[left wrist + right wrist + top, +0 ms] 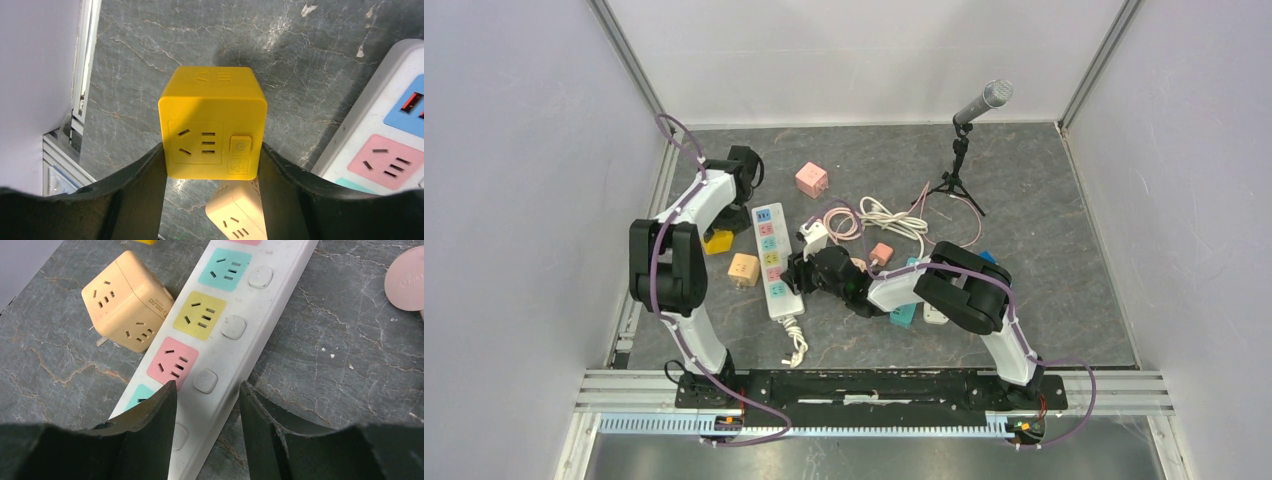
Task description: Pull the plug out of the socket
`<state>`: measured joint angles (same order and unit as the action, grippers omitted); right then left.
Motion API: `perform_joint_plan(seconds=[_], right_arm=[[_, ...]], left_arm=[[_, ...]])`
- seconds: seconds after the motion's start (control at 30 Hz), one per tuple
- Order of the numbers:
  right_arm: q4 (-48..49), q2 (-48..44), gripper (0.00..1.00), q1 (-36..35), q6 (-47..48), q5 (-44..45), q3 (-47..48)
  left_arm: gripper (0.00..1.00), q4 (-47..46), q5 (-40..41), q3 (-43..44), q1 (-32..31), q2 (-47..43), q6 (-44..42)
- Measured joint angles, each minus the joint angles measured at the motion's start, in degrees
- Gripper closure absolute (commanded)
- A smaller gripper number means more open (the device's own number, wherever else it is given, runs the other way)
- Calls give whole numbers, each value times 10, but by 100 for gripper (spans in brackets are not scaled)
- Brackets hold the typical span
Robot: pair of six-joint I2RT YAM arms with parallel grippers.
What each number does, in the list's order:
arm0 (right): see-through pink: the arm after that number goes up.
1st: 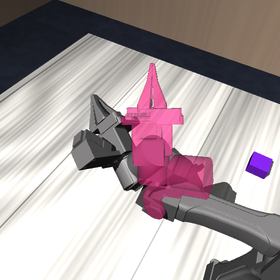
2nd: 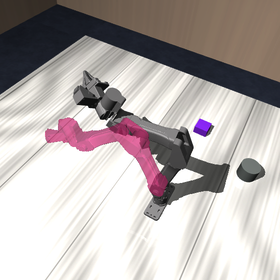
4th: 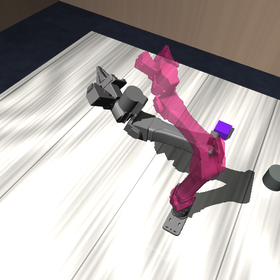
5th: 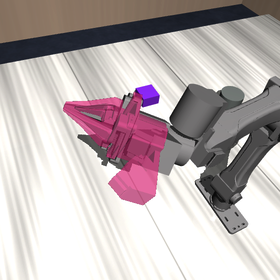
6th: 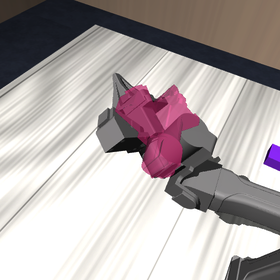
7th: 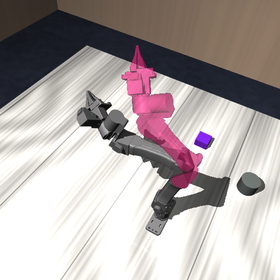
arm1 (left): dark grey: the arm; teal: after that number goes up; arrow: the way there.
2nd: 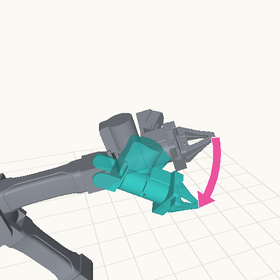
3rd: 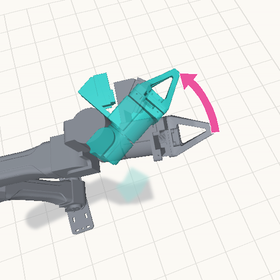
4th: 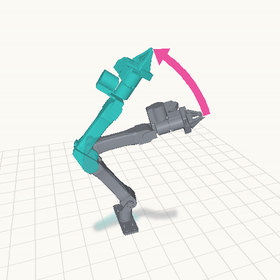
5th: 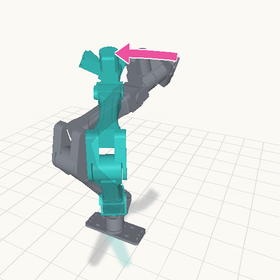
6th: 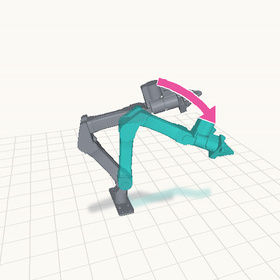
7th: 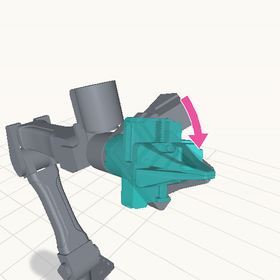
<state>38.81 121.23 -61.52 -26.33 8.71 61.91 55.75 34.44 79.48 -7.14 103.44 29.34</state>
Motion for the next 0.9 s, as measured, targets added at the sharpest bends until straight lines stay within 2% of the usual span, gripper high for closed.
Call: perform_joint_plan(seconds=[0.4,0.67,0.9], right_arm=[[9,0,46,0,0,1,-5],[16,-2,41,0,1,-1,-12],[-1,-22,38,0,2,-27,-28]], left_arm=[[23,-2,-29,-5,0,26,2],[0,-5,-80,6,-1,25,-2],[0,-6,-146,31,-1,-43,-17]])
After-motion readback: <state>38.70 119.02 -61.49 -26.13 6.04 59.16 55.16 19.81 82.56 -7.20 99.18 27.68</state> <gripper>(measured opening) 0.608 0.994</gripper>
